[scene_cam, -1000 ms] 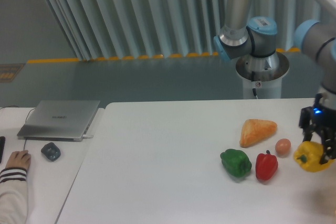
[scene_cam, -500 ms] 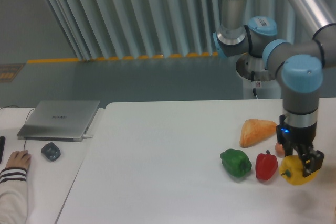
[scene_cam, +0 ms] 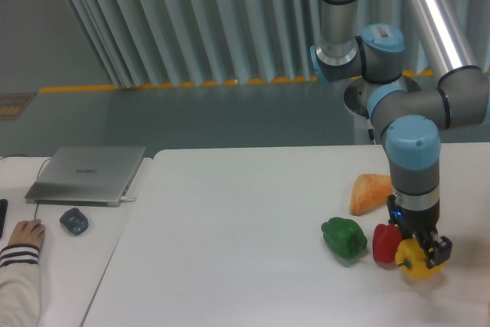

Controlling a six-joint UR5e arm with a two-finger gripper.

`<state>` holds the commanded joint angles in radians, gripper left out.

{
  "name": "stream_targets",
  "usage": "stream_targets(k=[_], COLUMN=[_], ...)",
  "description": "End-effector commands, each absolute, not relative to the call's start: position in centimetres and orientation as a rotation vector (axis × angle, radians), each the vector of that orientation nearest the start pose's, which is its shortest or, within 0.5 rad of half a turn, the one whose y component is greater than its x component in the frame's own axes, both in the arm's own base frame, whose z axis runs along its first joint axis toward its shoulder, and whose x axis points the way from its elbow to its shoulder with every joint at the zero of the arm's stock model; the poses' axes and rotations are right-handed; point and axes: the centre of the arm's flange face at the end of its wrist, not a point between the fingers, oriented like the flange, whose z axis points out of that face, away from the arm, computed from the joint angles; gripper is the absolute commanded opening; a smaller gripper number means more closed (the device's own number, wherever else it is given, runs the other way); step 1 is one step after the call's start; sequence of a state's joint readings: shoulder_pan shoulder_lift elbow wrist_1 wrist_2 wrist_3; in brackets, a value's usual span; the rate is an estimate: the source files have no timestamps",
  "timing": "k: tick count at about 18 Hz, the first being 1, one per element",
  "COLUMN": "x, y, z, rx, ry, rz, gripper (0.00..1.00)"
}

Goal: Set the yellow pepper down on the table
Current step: 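Lower the yellow pepper onto the table beside the red pepper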

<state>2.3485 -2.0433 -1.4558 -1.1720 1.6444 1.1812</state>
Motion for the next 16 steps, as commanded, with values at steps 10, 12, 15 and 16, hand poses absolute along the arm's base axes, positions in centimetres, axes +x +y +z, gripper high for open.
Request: stream_targets(k=[10, 12, 15, 16], x=[-37.9, -38.0, -38.1, -38.1], y=[56.2, 56.2, 56.7, 56.7], z=[31.7, 31.9, 32.2, 32.5], rx=[-3.102, -3.095, -3.068, -3.064], ry=[0.651, 0.644, 0.647, 0.656], rz=[0.143, 0.158, 0.218, 0.224], gripper=[1.00, 1.00, 1.00, 1.00])
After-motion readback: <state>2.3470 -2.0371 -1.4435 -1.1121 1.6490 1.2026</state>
